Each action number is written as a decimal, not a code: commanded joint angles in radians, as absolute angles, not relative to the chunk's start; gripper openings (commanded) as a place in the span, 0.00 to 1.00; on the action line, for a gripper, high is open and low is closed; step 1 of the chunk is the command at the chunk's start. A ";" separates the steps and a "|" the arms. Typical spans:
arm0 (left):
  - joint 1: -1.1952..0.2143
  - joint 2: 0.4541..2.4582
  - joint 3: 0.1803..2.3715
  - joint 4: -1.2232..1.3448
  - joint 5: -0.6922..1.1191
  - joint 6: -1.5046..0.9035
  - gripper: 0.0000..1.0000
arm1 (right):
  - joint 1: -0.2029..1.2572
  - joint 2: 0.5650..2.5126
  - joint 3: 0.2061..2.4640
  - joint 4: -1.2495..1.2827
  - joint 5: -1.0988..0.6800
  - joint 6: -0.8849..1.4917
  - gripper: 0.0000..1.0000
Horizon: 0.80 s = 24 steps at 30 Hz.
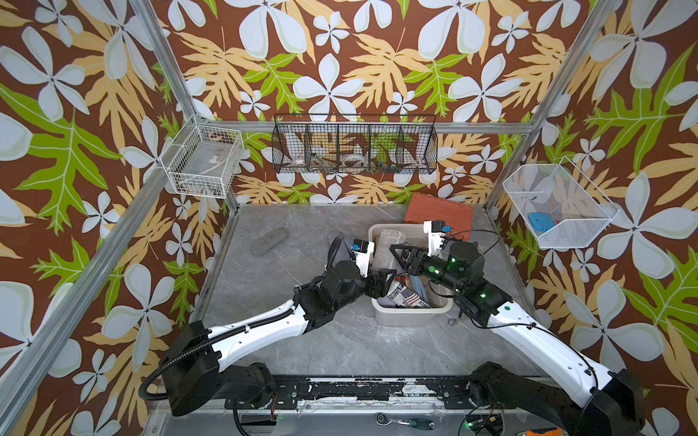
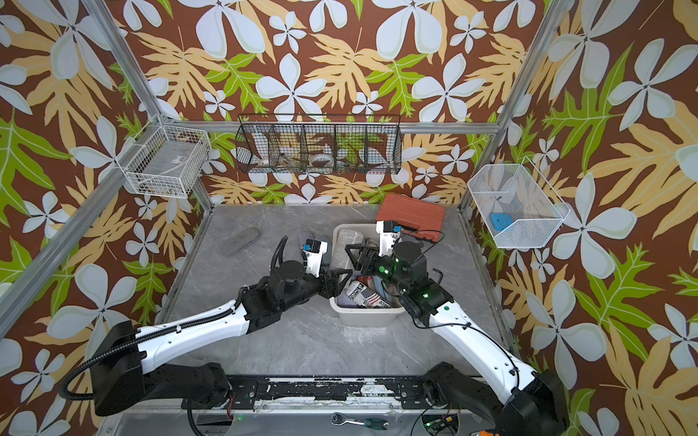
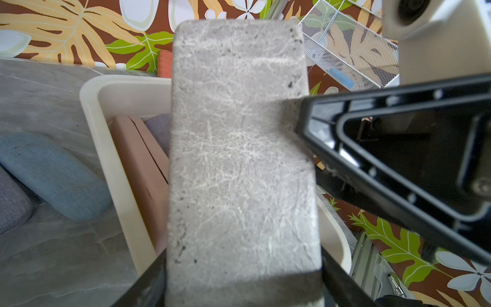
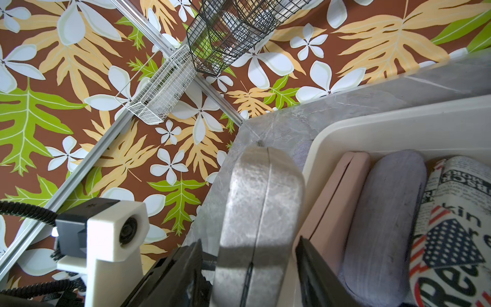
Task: Put the glasses cases into the storage boxes
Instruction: Pick up the glasses case at the center of the board.
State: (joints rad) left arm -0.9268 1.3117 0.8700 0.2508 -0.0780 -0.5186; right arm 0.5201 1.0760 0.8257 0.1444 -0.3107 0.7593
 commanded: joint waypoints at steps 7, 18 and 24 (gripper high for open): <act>-0.931 1.305 0.877 0.319 -0.083 -0.502 0.63 | 0.525 1.099 0.822 0.195 -0.313 0.789 0.46; -0.930 1.304 0.867 0.321 -0.114 -0.518 0.85 | 0.526 1.098 0.833 0.201 -0.338 0.786 0.29; -0.930 1.275 0.839 0.334 -0.149 -0.526 1.00 | 0.525 1.089 0.882 0.153 -0.300 0.718 0.29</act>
State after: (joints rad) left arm -0.9283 1.2926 0.8490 0.2893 -0.1223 -0.5232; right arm 0.5243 1.0958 0.8478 0.1410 -0.3298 0.7727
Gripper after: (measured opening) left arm 0.999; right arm 0.291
